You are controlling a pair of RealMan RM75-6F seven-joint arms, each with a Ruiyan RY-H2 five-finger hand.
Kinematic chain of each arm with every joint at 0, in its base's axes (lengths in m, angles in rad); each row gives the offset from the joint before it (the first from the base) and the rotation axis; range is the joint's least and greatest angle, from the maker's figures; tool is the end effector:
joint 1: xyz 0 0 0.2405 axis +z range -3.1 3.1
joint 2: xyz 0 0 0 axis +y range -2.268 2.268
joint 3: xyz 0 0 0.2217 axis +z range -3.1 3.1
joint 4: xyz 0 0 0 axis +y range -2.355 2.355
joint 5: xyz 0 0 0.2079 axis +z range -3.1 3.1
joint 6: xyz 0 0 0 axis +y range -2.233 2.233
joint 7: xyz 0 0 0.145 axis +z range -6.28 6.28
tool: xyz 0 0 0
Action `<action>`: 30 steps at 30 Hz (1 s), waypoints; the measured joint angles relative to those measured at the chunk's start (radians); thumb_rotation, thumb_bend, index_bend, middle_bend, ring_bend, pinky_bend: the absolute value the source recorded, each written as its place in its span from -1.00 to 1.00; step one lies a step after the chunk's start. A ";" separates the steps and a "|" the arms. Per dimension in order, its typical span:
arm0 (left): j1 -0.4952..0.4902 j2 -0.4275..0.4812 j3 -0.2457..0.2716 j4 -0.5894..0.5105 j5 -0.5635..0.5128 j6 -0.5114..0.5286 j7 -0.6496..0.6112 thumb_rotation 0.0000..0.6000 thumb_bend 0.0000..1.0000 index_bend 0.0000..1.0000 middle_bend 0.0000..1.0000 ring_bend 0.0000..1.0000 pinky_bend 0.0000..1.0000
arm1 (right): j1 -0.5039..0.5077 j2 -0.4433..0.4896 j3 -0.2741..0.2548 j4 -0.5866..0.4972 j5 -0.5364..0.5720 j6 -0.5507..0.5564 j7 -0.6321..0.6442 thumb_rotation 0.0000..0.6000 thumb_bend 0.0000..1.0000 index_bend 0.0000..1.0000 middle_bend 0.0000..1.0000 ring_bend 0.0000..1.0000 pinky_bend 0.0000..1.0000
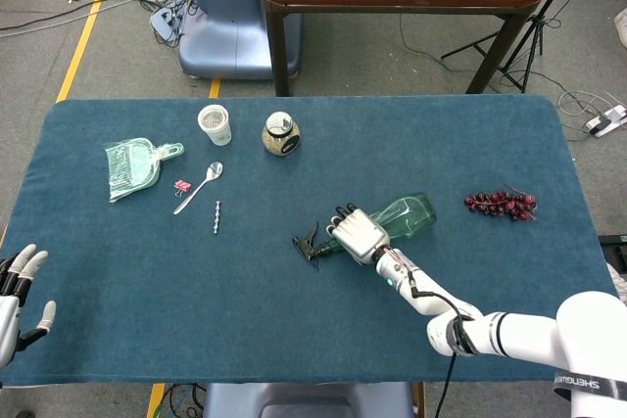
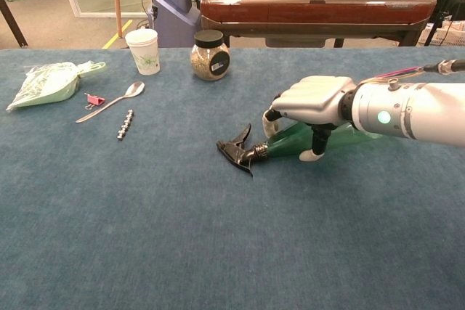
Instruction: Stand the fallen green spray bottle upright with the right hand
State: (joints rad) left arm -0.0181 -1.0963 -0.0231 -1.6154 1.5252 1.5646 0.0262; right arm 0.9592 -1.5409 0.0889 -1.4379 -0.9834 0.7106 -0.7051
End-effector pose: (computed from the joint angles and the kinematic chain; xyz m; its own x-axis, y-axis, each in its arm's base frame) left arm -0.2859 0.1548 0.1578 0.4398 -0.0237 0.8978 0.8980 0.0287 -0.4391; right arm -0.0998 -0.3265 -0.0498 0.8230 -0.2115 0.5273 -0.5240 -0.6411 0.5607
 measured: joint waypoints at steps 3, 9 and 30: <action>0.001 -0.001 0.000 0.002 -0.001 0.001 -0.004 1.00 -0.09 -0.81 -0.92 -0.88 -0.90 | 0.009 -0.012 -0.002 0.017 0.006 0.005 -0.001 1.00 -0.35 -0.13 -0.33 -0.72 -0.62; 0.006 -0.001 -0.001 0.005 -0.007 0.004 -0.008 1.00 -0.09 -0.81 -0.92 -0.88 -0.90 | 0.015 -0.032 -0.007 0.040 -0.001 0.024 0.020 1.00 -0.29 0.15 -0.15 -0.54 -0.62; -0.014 0.002 -0.009 -0.021 0.011 -0.009 0.018 1.00 -0.09 -0.81 -0.92 -0.88 -0.90 | -0.184 0.105 0.072 -0.055 -0.321 0.260 0.895 1.00 -0.23 0.25 -0.05 -0.39 -0.59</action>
State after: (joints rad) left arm -0.0322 -1.0939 -0.0325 -1.6361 1.5366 1.5555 0.0437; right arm 0.7757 -1.4360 0.1607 -1.4930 -1.3048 0.9703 0.1899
